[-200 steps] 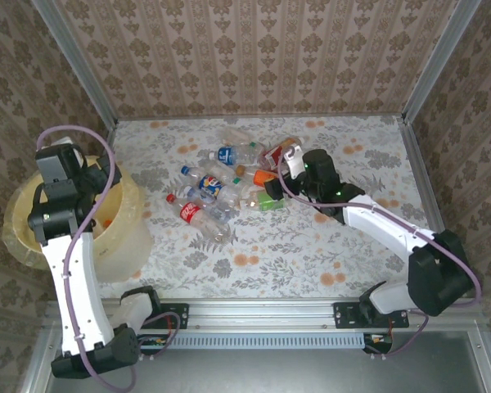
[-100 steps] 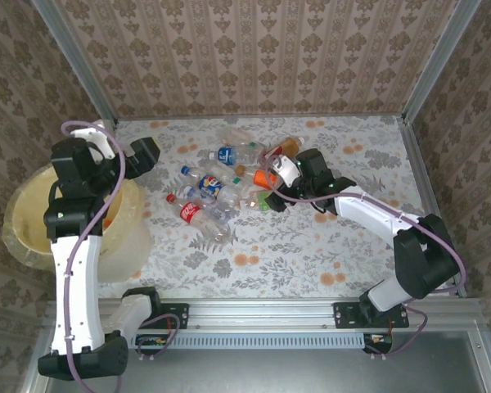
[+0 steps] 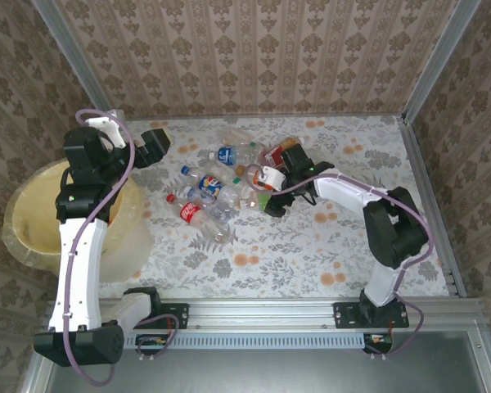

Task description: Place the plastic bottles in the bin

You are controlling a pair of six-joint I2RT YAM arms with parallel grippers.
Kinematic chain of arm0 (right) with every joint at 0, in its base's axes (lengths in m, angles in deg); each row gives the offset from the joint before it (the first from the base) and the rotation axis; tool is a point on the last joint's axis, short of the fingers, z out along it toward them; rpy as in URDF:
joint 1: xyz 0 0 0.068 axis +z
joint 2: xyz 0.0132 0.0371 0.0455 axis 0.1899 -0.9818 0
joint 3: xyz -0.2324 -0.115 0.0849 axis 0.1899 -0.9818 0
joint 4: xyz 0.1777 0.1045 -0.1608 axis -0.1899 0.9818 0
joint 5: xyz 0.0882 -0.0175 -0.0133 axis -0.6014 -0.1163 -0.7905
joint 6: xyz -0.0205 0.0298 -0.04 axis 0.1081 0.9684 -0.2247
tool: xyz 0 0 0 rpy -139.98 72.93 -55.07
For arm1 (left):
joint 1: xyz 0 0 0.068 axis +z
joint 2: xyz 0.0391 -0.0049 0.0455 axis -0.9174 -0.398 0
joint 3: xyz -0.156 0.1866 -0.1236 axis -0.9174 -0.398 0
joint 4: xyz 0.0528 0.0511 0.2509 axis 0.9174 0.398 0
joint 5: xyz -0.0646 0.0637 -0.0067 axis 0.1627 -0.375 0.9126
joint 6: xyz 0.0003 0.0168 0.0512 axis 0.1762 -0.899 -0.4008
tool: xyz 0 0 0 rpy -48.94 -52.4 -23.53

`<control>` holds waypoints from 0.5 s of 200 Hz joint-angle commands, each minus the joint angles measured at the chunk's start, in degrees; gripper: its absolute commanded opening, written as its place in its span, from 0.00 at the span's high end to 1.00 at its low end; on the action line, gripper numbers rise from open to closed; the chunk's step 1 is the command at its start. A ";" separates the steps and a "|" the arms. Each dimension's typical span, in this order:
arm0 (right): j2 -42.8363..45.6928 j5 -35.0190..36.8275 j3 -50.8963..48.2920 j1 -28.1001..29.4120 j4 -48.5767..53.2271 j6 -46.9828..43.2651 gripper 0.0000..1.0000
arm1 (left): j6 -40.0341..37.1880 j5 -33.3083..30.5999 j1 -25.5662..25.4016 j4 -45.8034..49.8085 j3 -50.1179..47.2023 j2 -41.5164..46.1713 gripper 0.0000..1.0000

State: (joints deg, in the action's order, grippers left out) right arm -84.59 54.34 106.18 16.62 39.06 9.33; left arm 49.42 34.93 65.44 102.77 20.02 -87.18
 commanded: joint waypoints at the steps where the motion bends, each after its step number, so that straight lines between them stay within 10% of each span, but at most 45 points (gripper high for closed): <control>1: -3.41 4.38 3.10 1.22 6.93 -7.64 0.03 | -0.38 0.22 -0.38 -2.06 -0.21 0.13 0.00; 100: -3.94 9.72 -1.46 4.44 8.53 -7.60 0.14 | -2.84 -0.18 -0.39 -0.42 -2.27 0.47 0.00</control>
State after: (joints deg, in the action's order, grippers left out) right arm -88.98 61.78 106.72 21.17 47.15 2.09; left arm 48.10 34.45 65.44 102.62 18.54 -87.16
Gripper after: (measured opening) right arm 0.879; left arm 0.999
